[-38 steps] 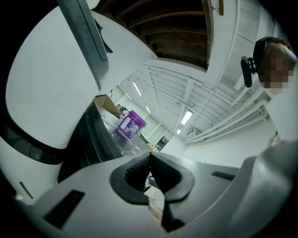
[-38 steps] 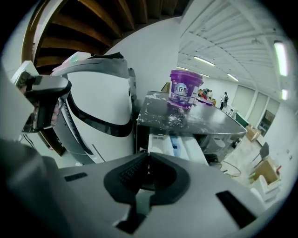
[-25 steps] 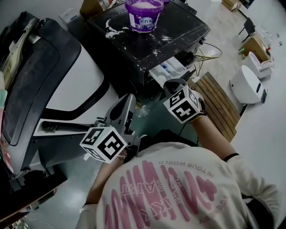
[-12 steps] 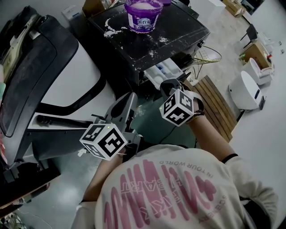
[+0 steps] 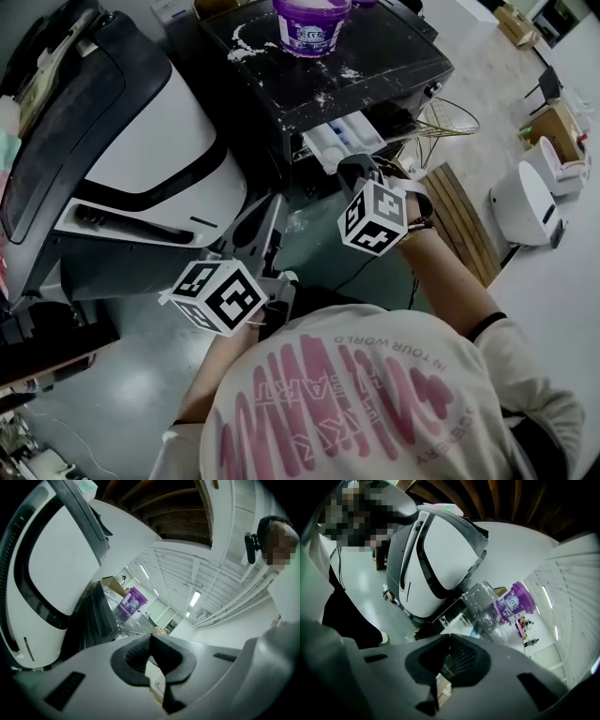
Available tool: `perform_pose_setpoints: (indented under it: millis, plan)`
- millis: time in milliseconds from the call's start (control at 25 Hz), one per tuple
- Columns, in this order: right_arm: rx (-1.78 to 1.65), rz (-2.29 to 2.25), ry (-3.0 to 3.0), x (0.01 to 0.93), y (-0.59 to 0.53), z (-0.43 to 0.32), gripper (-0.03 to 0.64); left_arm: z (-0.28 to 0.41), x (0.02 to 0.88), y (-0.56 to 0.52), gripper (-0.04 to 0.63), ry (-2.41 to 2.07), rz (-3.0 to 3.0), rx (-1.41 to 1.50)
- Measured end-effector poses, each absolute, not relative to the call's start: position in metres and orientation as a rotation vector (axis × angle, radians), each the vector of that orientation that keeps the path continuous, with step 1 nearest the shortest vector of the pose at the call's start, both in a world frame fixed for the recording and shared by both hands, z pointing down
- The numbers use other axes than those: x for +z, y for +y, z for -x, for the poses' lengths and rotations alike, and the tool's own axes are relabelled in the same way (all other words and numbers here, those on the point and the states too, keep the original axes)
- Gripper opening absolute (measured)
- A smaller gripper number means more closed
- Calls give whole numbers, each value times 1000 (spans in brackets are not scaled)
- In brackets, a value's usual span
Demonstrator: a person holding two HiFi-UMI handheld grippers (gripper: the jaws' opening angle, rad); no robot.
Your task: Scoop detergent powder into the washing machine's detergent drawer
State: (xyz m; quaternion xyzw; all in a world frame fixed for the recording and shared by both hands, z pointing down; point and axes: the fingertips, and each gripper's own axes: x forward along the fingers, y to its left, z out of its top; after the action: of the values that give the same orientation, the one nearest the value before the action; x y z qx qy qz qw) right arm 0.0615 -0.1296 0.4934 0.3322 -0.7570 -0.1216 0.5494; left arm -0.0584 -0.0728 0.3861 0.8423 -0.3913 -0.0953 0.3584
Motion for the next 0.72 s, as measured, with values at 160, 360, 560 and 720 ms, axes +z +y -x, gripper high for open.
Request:
perform_pose_setpoints:
  millis: [160,360,560,720]
  plan:
    - [-380,-725,-1778,495,-126,-63,0,58,387,-59,3,-1039,-2164,-248]
    - [-459,-657,-1763,498,-122,-64,0,57,382,-44,3,-1074,-2155,-263]
    - [-528,-611,-1737,498,-120,-64,0,54,380,-32,3,-1095,-2149,-265]
    - [-573,-585,-1724,498,-119,-63,0,52,376,-26,2,-1111,-2150,-272]
